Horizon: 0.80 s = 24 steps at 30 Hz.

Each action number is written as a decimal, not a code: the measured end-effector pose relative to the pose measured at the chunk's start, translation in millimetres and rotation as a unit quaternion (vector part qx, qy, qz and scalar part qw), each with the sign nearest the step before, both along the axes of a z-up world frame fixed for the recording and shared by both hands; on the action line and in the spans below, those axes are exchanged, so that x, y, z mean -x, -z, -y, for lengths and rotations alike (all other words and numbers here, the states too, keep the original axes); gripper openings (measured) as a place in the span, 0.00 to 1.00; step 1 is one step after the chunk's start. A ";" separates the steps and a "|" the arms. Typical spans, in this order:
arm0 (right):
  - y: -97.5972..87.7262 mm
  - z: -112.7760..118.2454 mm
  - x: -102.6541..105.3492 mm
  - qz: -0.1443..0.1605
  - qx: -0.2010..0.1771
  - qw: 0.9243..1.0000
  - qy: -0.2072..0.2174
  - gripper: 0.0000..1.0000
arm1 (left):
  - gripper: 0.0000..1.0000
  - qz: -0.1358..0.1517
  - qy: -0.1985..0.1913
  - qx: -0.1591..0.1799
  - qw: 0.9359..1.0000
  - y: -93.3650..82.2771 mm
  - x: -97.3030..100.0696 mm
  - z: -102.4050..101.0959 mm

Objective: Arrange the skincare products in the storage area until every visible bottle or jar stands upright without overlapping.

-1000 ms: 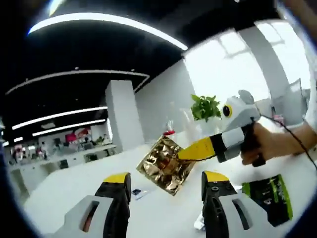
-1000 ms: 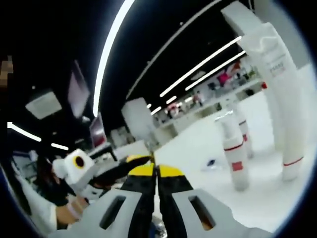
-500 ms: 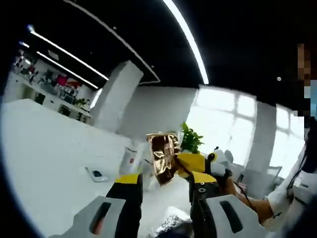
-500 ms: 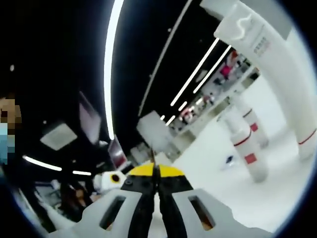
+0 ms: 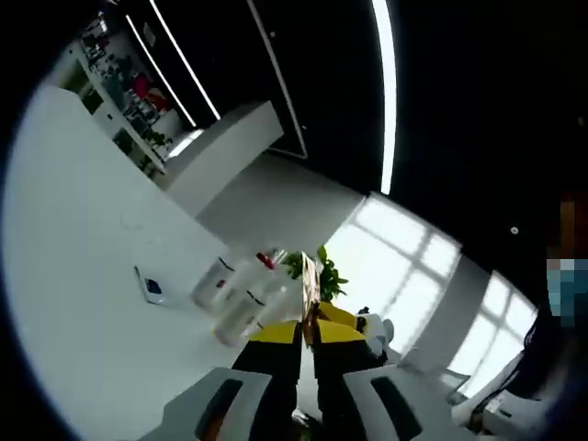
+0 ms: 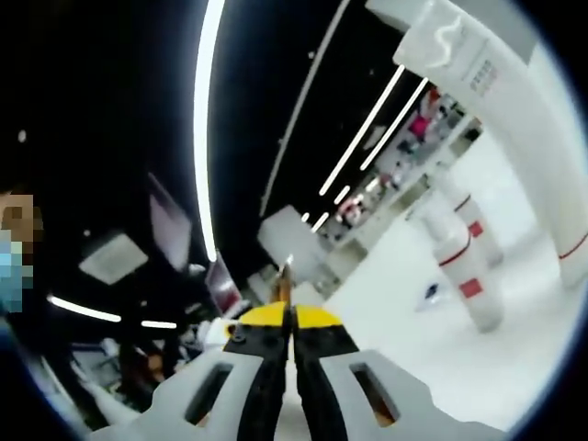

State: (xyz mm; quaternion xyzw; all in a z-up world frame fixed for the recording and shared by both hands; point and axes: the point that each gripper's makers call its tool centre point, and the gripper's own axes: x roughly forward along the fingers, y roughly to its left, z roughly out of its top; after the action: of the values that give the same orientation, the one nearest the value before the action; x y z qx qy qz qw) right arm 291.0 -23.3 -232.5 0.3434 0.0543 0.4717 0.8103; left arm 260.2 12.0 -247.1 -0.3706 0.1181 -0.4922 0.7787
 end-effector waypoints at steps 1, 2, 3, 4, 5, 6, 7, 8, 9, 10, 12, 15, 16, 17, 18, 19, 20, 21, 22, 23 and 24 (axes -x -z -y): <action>0.7 -0.9 1.2 0.002 0.005 1.000 0.001 0.00 | 0.03 0.001 -0.003 -0.005 1.000 1.0 -0.5 -0.1; 1.5 -1.1 1.3 0.002 0.009 1.000 0.004 0.00 | 0.03 0.001 -0.004 -0.006 1.000 1.2 -0.6 0.1; 2.6 -1.1 1.4 0.004 0.015 1.000 0.006 0.00 | 0.03 -0.001 -0.005 -0.007 1.000 1.6 -0.6 0.6; 3.0 -1.1 1.4 0.004 0.018 1.000 0.007 0.00 | 0.02 0.000 -0.007 -0.008 1.000 1.8 -0.7 0.7; 3.6 -0.6 0.1 0.004 0.020 1.000 0.009 0.00 | 0.02 0.002 -0.010 -0.013 1.000 2.4 -0.9 1.1; 4.8 0.1 -2.2 0.004 0.026 1.000 0.012 0.00 | 0.02 0.005 -0.015 -0.022 1.000 4.3 -1.8 1.3; 7.7 0.2 -4.3 0.004 0.038 0.999 0.016 0.00 | 0.02 0.005 -0.023 -0.038 0.999 8.2 -3.4 0.3; 10.0 0.1 -5.7 0.006 0.050 0.999 0.020 0.00 | 0.02 0.010 -0.029 -0.050 0.998 10.2 -4.5 -0.4; 12.8 -0.1 -5.6 0.008 0.063 0.998 0.025 0.00 | 0.01 0.014 -0.036 -0.063 0.997 12.6 -5.5 -1.0; 16.0 -2.6 -3.4 0.015 0.083 0.996 0.026 0.00 | 0.01 0.015 -0.053 -0.088 0.995 17.7 -8.5 -3.1; 23.0 -11.9 3.9 0.022 0.117 0.993 0.017 0.00 | 0.01 0.023 -0.085 -0.138 0.987 27.8 -14.3 -6.9; 34.7 -15.2 2.5 0.067 0.192 0.978 0.052 0.00 | 0.01 0.052 -0.119 -0.210 0.969 40.6 -19.1 -11.4; 35.0 -16.5 3.5 0.074 0.197 0.976 0.052 0.00 | 0.01 0.068 -0.126 -0.228 0.963 41.7 -21.2 -12.7; 34.9 -17.3 4.7 0.065 0.187 0.979 0.048 0.00 | 0.01 0.072 -0.128 -0.231 0.962 41.5 -21.8 -12.8; 35.3 -15.6 3.5 0.062 0.187 0.979 0.049 0.00 | 0.01 0.068 -0.125 -0.224 0.964 40.2 -20.7 -11.8; 36.3 -11.5 0.0 0.056 0.185 0.980 0.056 0.00 | 0.01 0.065 -0.123 -0.219 0.966 39.6 -21.4 -12.9; 36.5 -8.4 -3.1 0.056 0.187 0.979 0.065 0.02 | 0.01 0.055 -0.113 -0.197 0.972 36.5 -19.3 -11.1; 37.0 -5.2 -5.9 0.055 0.191 0.977 0.074 0.04 | 0.01 0.044 -0.107 -0.185 0.976 35.9 -18.4 -10.3; 37.4 0.4 -10.4 0.055 0.199 0.974 0.092 0.04 | 0.01 0.034 -0.106 -0.177 0.978 36.3 -18.8 -11.1; 36.7 3.8 -12.0 0.066 0.213 0.969 0.102 0.03 | 0.01 0.021 -0.110 -0.173 0.979 38.6 -20.4 -13.6; 35.1 8.7 -14.4 0.080 0.231 0.963 0.116 0.03 | 0.01 0.015 -0.112 -0.172 0.979 40.2 -21.9 -15.2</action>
State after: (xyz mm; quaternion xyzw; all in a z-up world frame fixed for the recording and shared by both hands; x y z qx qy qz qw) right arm 305.4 -32.0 -267.6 0.1123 0.0562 0.3748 0.9186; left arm 282.1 27.2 -287.3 -0.2341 0.1472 -0.3798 0.8827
